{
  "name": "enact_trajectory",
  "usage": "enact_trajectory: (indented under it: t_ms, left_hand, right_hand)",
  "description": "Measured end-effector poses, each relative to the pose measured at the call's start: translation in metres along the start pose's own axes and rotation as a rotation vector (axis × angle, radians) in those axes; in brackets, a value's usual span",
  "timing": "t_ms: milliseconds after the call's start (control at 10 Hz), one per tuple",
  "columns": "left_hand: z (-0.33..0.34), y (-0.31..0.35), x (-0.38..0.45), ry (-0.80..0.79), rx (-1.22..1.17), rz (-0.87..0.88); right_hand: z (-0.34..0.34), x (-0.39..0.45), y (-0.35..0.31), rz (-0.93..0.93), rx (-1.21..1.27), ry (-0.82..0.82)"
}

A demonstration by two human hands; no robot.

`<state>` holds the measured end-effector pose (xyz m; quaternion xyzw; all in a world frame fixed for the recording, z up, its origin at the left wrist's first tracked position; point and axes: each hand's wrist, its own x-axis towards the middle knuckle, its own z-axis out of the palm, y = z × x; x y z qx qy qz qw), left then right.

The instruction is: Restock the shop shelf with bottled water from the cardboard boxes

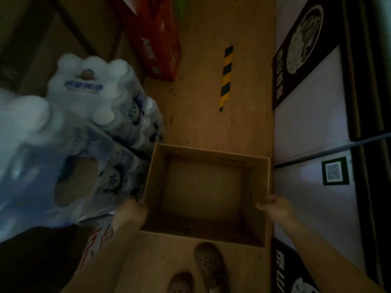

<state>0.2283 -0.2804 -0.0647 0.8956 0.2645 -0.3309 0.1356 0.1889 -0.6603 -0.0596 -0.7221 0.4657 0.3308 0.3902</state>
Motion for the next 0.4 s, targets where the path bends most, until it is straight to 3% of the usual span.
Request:
enact_trajectory:
  t_ms: [100, 400]
  left_hand:
    - [-0.017, -0.004, -0.029, -0.077, 0.045, 0.081]
    - [-0.123, -0.028, -0.137, -0.035, -0.185, 0.178]
  right_hand:
    - [-0.001, -0.045, -0.023, -0.044, 0.000, -0.029]
    - [0.019, -0.201, -0.103, -0.307, -0.097, -0.128]
